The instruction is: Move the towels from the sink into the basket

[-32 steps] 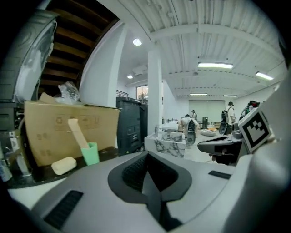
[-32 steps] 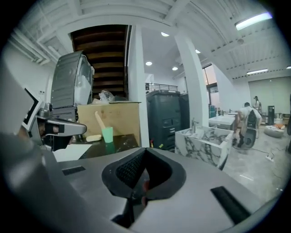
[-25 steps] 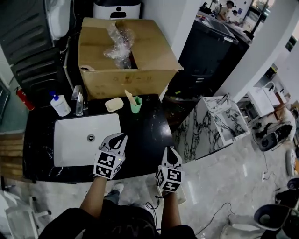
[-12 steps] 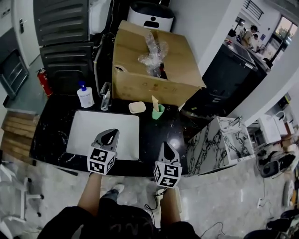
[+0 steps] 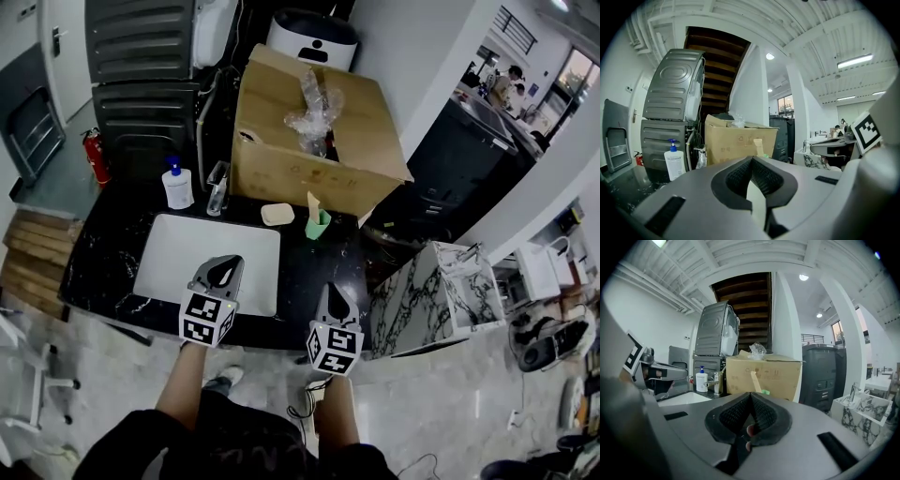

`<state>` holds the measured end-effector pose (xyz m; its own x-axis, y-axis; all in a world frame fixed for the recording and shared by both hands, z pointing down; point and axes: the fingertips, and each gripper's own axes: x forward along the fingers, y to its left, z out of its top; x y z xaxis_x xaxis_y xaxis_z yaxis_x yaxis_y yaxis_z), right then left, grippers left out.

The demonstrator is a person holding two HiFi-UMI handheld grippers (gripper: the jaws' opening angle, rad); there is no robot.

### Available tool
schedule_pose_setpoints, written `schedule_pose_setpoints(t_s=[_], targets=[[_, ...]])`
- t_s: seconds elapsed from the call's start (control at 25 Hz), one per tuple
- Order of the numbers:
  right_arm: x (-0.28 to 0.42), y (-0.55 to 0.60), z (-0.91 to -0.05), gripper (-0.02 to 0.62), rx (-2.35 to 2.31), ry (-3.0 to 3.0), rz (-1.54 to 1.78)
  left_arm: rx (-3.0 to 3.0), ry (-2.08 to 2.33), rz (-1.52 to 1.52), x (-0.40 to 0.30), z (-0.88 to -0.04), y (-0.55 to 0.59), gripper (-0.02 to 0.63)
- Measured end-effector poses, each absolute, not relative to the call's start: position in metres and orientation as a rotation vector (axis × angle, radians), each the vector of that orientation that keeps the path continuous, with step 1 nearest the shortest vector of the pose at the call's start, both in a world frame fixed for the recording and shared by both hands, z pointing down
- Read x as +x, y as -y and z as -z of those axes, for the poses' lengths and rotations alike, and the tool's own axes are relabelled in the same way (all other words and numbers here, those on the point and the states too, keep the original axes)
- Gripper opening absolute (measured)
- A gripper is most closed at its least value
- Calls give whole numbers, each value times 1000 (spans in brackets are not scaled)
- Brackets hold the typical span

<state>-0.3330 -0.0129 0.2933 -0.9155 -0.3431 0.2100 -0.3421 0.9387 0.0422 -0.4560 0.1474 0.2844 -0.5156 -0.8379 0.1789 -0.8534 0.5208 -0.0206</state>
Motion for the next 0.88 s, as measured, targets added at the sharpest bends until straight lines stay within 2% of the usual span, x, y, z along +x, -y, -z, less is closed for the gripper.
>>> schedule_pose_setpoints(t_s=[0.88], targets=[[-302, 36, -290, 14, 508, 2902, 5, 1491, 2624, -161, -421, -275, -118, 15]])
